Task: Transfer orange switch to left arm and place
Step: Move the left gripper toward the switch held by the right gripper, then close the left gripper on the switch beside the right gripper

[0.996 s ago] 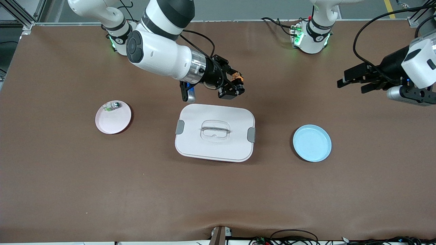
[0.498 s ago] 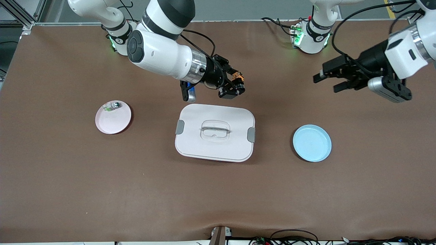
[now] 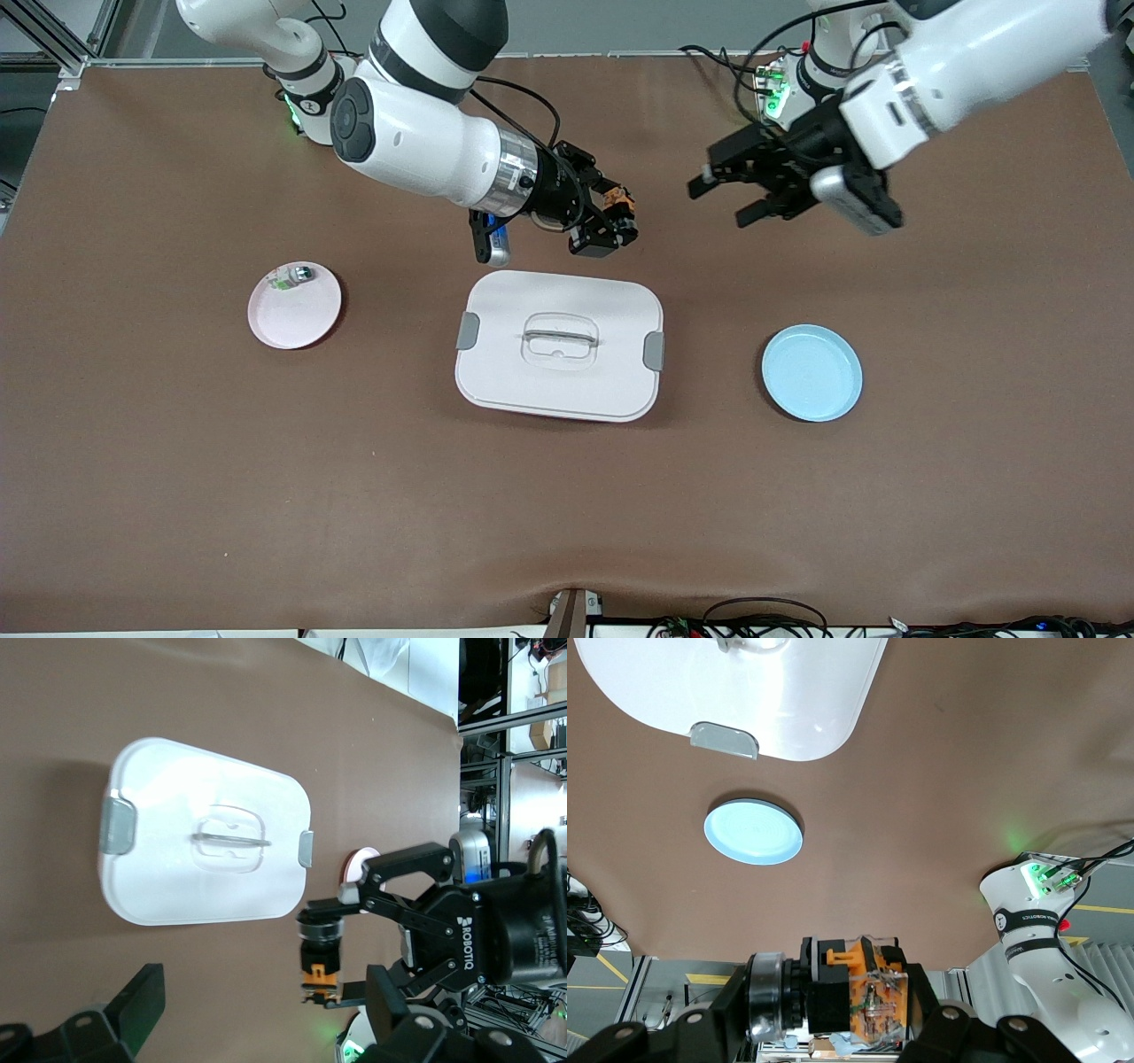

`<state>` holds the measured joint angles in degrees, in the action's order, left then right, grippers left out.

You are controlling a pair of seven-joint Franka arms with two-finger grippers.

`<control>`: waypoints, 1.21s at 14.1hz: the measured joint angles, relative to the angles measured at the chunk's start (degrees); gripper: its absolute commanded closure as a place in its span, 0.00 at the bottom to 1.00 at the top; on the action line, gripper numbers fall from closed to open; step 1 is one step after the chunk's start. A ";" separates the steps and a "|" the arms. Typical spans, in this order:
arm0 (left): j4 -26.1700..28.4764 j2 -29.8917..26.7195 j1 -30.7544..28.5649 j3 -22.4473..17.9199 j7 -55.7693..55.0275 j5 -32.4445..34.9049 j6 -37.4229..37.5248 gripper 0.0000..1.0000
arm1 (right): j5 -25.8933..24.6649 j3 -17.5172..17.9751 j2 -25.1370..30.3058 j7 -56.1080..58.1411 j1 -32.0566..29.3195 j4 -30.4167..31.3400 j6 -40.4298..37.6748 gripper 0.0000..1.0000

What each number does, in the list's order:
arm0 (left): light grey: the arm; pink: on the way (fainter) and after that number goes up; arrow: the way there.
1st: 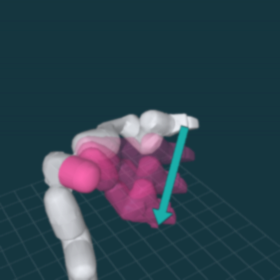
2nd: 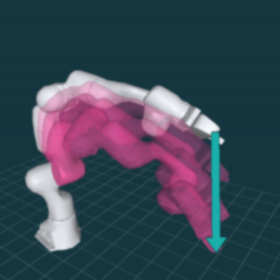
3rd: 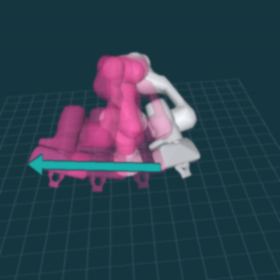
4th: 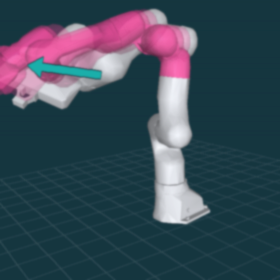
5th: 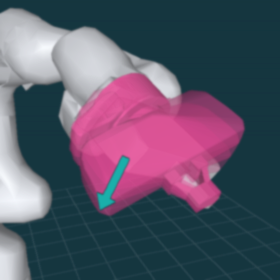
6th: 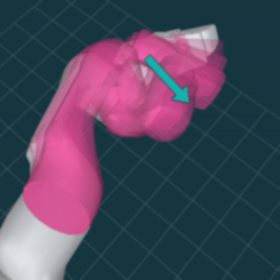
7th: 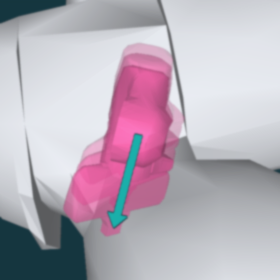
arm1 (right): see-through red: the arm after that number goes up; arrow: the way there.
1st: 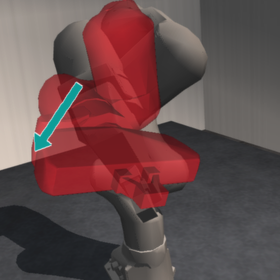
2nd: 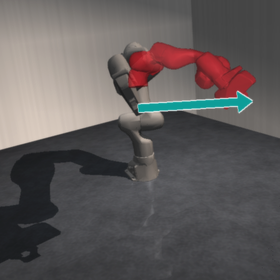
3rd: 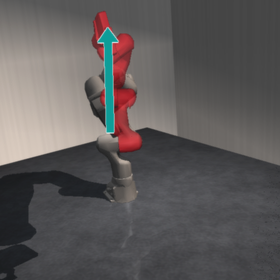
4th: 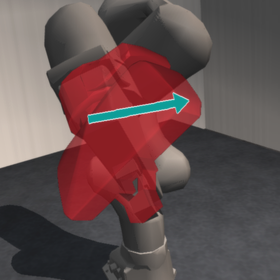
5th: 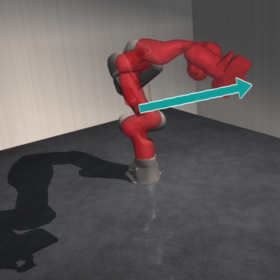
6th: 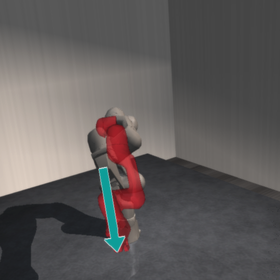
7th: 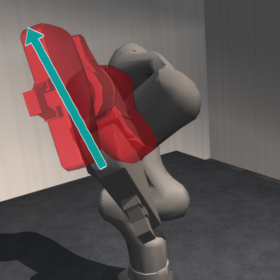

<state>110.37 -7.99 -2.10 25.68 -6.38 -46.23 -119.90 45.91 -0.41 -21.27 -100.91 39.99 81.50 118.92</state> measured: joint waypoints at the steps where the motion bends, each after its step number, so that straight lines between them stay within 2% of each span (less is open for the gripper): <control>1: 0.51 0.04 0.01 1.80 -0.84 -0.01 -1.54 0.02 | 0.00 0.00 0.00 0.00 0.01 0.00 0.00 0.86; 5: 5.03 0.58 0.03 8.55 -2.59 -0.11 -12.95 0.12 | 0.00 -0.03 0.00 -0.01 0.02 0.00 0.00 0.86; 8: 5.78 2.01 0.02 9.53 -2.62 -0.16 -14.03 0.15 | 0.00 -0.03 0.00 -0.02 0.02 0.00 0.00 0.86; 11: 5.76 2.55 0.01 9.88 -3.82 -0.21 -14.03 0.25 | 0.00 -0.03 0.00 -0.02 0.02 0.00 0.00 0.86; 14: 5.62 3.00 0.03 11.04 -4.74 -1.04 -14.18 0.41 | 0.00 -0.03 -0.01 -0.02 0.02 0.00 0.00 0.86; 16: 5.37 3.13 0.04 11.58 -4.81 -1.40 -14.32 0.62 | 0.00 -0.03 -0.01 -0.02 0.02 0.00 0.00 0.86; 17: 5.21 3.25 0.04 11.78 -4.88 -1.44 -14.35 0.79 | 0.00 -0.03 -0.01 -0.02 0.02 0.00 0.00 0.86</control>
<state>115.58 -4.73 -2.06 37.46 -11.26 -47.67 -134.25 45.91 -0.44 -21.28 -100.93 40.01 81.50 118.92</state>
